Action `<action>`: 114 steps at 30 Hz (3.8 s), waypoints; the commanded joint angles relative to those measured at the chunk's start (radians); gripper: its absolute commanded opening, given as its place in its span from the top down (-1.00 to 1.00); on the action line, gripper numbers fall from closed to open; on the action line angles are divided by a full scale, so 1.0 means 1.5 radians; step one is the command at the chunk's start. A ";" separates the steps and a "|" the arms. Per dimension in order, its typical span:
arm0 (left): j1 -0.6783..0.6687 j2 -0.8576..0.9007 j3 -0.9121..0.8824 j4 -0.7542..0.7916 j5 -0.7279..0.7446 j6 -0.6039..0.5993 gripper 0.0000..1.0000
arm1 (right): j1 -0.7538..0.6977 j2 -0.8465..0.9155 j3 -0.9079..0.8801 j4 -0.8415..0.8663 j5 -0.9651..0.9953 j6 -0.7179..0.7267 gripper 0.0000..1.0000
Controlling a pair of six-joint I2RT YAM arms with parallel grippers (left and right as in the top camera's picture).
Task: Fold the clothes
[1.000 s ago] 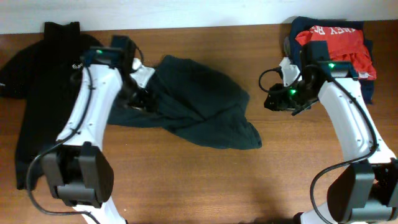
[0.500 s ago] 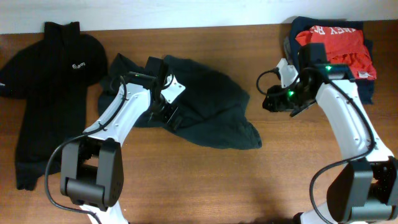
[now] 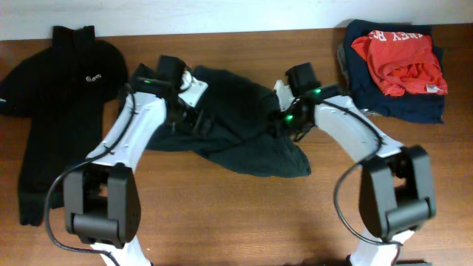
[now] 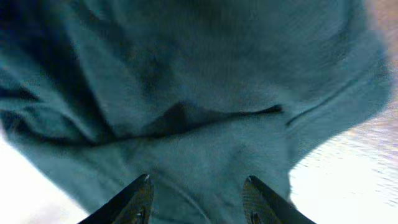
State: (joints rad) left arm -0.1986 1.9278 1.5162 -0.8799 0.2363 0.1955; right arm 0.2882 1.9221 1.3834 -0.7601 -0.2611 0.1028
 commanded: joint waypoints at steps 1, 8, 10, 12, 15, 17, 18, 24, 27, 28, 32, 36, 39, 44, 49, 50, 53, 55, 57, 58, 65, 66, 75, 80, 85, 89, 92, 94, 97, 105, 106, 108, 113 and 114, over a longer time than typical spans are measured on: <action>0.036 -0.013 0.020 0.002 0.012 -0.031 -0.98 | 0.038 0.024 -0.002 0.000 0.102 0.098 -0.03; 0.053 -0.013 0.020 -0.009 -0.006 -0.030 -0.98 | 0.069 0.045 -0.002 0.014 0.145 0.135 -0.08; 0.053 -0.013 0.020 -0.010 -0.016 -0.030 -0.99 | 0.069 0.051 -0.002 0.024 0.145 0.143 -0.14; 0.053 -0.013 0.020 -0.010 -0.016 -0.031 -0.98 | 0.069 0.053 -0.002 0.032 0.145 0.143 -0.15; 0.053 -0.013 0.020 -0.010 -0.016 -0.030 -0.98 | 0.070 0.053 -0.002 0.042 0.148 0.145 -0.17; 0.053 -0.013 0.020 -0.011 -0.024 -0.030 -0.98 | 0.070 0.056 -0.002 0.047 0.148 0.145 -0.18; 0.053 -0.013 0.020 -0.015 -0.036 -0.030 -0.98 | 0.070 0.059 -0.002 0.052 0.148 0.145 -0.19; 0.053 -0.013 0.020 -0.026 -0.048 -0.031 -0.98 | 0.069 0.068 -0.002 0.072 0.148 0.144 -0.26; 0.053 -0.013 0.020 -0.026 -0.048 -0.031 -0.98 | 0.069 0.068 -0.002 0.075 0.148 0.144 -0.16; 0.053 -0.013 0.020 -0.026 -0.048 -0.031 -0.98 | 0.069 0.068 -0.002 0.072 0.148 0.145 -0.13; 0.053 -0.013 0.020 -0.027 -0.048 -0.031 -0.98 | 0.069 0.073 -0.002 0.058 0.148 0.144 0.25; 0.053 -0.013 0.020 -0.027 -0.048 -0.031 -0.98 | 0.068 0.072 -0.001 0.046 0.148 0.144 0.61; 0.053 -0.013 0.020 -0.027 -0.048 -0.031 -0.98 | 0.068 0.072 -0.001 0.043 0.148 0.144 0.91; 0.053 -0.013 0.020 -0.027 -0.048 -0.030 -0.98 | 0.053 0.058 0.017 0.002 0.148 0.145 0.92; 0.053 -0.013 0.020 -0.030 -0.035 -0.031 -0.98 | -0.001 -0.018 0.096 -0.148 0.148 0.144 0.92; 0.054 -0.013 0.020 -0.033 -0.026 -0.031 -0.99 | -0.014 -0.039 0.109 -0.180 0.148 0.144 0.92; 0.057 -0.013 0.020 -0.047 -0.020 -0.031 -0.98 | -0.057 -0.100 0.123 -0.258 0.148 0.144 0.92; 0.064 -0.013 0.020 -0.054 -0.021 -0.030 -0.98 | -0.078 -0.136 0.123 -0.302 0.147 0.137 0.92; 0.073 -0.013 0.020 -0.057 -0.021 -0.030 -0.98 | -0.092 -0.172 0.123 -0.358 0.148 0.126 0.93; 0.077 -0.013 0.020 -0.058 -0.021 -0.030 -0.98 | -0.093 -0.181 0.123 -0.374 0.147 0.124 0.92; 0.091 -0.013 0.020 -0.109 -0.020 -0.014 -0.98 | -0.093 -0.219 0.123 -0.449 0.166 0.109 0.92; 0.089 -0.013 0.020 -0.127 -0.020 -0.014 -0.98 | -0.093 -0.217 0.123 -0.431 0.178 0.109 0.92; 0.081 -0.012 -0.036 -0.142 -0.054 0.003 -0.95 | -0.092 -0.207 0.123 -0.367 0.178 0.103 0.92; 0.080 -0.011 -0.090 -0.050 -0.119 -0.012 -0.94 | -0.092 -0.207 0.122 -0.368 0.177 0.094 0.92; 0.080 -0.008 -0.095 0.023 -0.160 -0.046 -0.86 | -0.092 -0.207 0.122 -0.368 0.177 0.094 0.92; 0.080 0.014 -0.095 0.053 -0.160 -0.046 -0.85 | -0.092 -0.207 0.122 -0.365 0.177 0.094 0.92; 0.080 0.050 -0.095 0.057 -0.160 -0.045 -0.38 | -0.092 -0.207 0.122 -0.366 0.177 0.094 0.92; 0.080 0.070 -0.095 0.056 -0.157 -0.046 0.61 | -0.092 -0.207 0.122 -0.365 0.177 0.094 0.92; 0.080 0.075 -0.092 0.055 -0.153 -0.053 0.99 | -0.092 -0.207 0.122 -0.365 0.178 0.092 0.92; 0.081 0.006 0.083 0.010 -0.157 -0.062 0.99 | -0.092 -0.207 0.118 -0.371 0.177 0.092 0.92; 0.081 0.006 0.111 0.031 -0.159 -0.060 0.99 | -0.092 -0.207 0.118 -0.371 0.177 0.092 0.92; 0.081 0.006 0.119 0.083 -0.169 -0.060 0.99 | -0.092 -0.207 0.118 -0.371 0.177 0.092 0.92; 0.081 0.027 0.119 0.123 -0.173 -0.060 0.98 | -0.092 -0.207 0.118 -0.373 0.177 0.092 0.93; 0.081 0.030 0.119 0.122 -0.173 -0.060 0.98 | -0.092 -0.207 0.118 -0.374 0.177 0.092 0.92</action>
State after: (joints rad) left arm -0.0765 1.9549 1.6924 -0.6987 -0.0063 0.1112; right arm 0.1509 1.6131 1.5558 -1.3155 -0.0181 0.2451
